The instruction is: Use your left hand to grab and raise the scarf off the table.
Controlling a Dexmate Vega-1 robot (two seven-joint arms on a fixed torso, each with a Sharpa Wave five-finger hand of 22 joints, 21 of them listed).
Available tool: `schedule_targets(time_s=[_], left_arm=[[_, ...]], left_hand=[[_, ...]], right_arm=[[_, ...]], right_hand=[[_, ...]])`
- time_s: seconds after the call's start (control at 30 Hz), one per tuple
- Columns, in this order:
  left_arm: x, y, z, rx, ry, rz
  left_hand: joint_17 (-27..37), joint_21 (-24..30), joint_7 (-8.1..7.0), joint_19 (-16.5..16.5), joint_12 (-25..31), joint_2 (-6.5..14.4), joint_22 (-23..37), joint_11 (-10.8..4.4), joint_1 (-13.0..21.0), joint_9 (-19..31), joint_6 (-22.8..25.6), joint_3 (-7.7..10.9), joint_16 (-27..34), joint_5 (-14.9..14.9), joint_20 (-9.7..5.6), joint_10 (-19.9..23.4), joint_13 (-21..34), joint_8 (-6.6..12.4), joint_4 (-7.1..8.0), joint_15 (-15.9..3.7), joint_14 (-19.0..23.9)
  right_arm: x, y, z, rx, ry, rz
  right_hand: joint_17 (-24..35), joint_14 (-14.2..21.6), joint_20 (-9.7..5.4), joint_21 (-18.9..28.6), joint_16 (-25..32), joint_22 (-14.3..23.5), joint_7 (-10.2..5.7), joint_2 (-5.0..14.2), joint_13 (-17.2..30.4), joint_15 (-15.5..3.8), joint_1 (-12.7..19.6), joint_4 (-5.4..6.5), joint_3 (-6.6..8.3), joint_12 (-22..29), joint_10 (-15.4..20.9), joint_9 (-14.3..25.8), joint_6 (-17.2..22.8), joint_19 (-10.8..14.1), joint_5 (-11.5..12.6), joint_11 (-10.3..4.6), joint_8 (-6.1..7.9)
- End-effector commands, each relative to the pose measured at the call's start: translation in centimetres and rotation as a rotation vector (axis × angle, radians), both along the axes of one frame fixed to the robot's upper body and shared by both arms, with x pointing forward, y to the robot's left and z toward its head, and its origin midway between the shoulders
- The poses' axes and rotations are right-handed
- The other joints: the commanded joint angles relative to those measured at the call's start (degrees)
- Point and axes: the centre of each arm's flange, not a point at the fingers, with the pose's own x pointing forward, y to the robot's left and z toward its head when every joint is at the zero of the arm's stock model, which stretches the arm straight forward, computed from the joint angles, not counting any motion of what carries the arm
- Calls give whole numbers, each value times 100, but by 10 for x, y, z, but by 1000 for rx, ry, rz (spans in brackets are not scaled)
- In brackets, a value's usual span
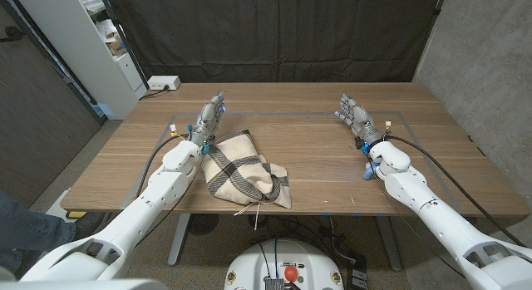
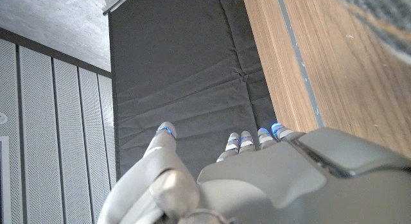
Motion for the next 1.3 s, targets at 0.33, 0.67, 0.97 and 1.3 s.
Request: schedule_targets(time_s=[0.33,0.67,0.97,1.3], left_arm=[[-3,-2,0,26,-3,-1],[-11,9,1,32,-10,17],[-22,13,5,91,-23,31],[-39,25,6,104,-53,45]], left_hand=[[27,47,-85,-112,55,16,27,-113,51,16,-40,17,56,30,45,-28,13,39,-8,-73,-174],[26,56,-98,-103,76,33,28,-115,56,17,-5,16,76,30,109,17,13,54,-14,-69,-122],[25,78,-94,-56,126,67,29,-91,70,18,103,23,115,26,181,146,15,90,-24,-63,5],[24,87,-95,-32,140,82,30,-89,79,19,142,26,121,23,196,191,15,97,-32,-51,48]], right_arm=[[-2,-8,-2,43,5,-25],[-2,-8,-5,35,10,-33],[-3,-4,-8,37,10,-30],[-2,-3,-11,39,11,-28]], right_hand=[[29,-5,16,35,33,19,-19,12,32,39,47,-16,23,25,45,26,32,13,46,-10,32],[28,-14,32,34,24,19,-37,21,34,55,52,-29,17,21,33,26,34,-25,47,-3,33],[24,-17,18,41,16,19,-43,21,34,37,60,-43,13,16,19,26,35,-31,49,1,33],[23,-19,11,48,11,19,-41,25,35,36,58,-50,4,15,15,26,33,-39,50,12,31]])
